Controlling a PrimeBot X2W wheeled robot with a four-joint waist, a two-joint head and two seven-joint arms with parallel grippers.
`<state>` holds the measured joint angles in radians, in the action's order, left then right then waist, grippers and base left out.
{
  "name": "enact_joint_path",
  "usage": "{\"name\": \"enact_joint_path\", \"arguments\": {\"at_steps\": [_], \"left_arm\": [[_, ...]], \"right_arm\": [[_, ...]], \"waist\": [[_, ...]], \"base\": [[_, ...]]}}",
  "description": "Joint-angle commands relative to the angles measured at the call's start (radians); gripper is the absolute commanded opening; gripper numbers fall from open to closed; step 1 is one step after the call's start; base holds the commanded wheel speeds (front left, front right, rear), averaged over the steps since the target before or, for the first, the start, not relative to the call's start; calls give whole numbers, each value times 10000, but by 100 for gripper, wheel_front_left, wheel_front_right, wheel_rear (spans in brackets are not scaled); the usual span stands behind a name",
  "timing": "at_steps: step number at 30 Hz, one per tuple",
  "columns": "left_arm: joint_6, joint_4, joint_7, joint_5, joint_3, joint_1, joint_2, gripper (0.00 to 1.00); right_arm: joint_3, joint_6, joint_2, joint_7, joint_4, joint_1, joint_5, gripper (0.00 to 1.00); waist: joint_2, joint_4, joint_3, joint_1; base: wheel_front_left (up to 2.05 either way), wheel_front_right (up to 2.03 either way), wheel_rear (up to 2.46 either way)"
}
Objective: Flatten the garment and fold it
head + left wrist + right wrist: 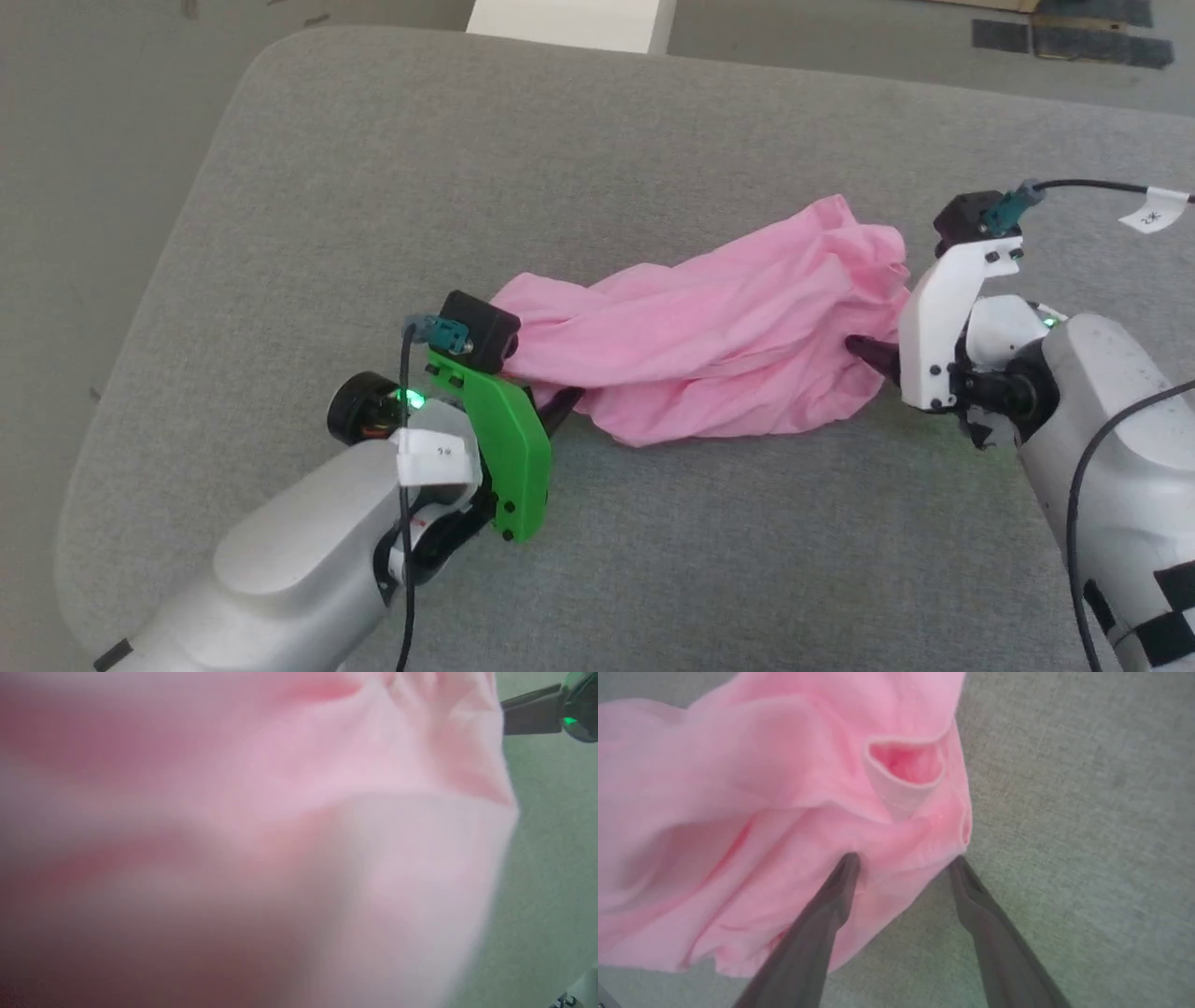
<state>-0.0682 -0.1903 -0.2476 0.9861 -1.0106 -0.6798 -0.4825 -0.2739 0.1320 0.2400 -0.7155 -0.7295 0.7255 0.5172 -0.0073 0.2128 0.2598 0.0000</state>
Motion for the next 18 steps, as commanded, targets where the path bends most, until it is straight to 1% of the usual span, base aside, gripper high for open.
{"name": "enact_joint_path", "arguments": {"at_steps": [1, 3, 4, 5, 6, 12, 18], "left_arm": [[-31, 132, 168, 175, 116, 236, -52, 0], [-28, 289, 248, 266, 159, 377, -101, 0], [-29, 343, 279, 318, 183, 446, -126, 0], [-25, 402, 304, 395, 214, 534, -161, 0], [-62, 509, 406, 426, 262, 675, -292, 0], [-152, 793, 621, 519, 402, 943, -549, 0], [-431, 1165, 747, 782, 583, 1516, -1014, 0]], "right_arm": [[-114, -13, -49, -360, -406, 47, -6, 100], [-193, -13, -108, -758, -755, -4, 172, 100], [-253, -13, -118, -955, -866, -26, 241, 56], [-343, -13, -122, -1104, -905, -38, 324, 23], [-502, -13, -137, -1297, -769, -78, 704, 0], [-808, -13, 227, -775, 320, -180, 1444, 0], [-995, -13, 964, -220, 1819, -1085, 2169, 0]], "waist": [[73, 177, 151, 0], [73, 227, 178, 0], [73, 239, 187, 0], [73, 240, 201, 0], [73, 201, 189, 0], [73, 45, -159, 0], [73, -267, -785, 0]], "base": [[0, 0, 0], [0, 0, 0], [0, 0, 0], [0, 0, 0], [0, 0, 0], [0, 0, 0], [0, 0, 0]]}}
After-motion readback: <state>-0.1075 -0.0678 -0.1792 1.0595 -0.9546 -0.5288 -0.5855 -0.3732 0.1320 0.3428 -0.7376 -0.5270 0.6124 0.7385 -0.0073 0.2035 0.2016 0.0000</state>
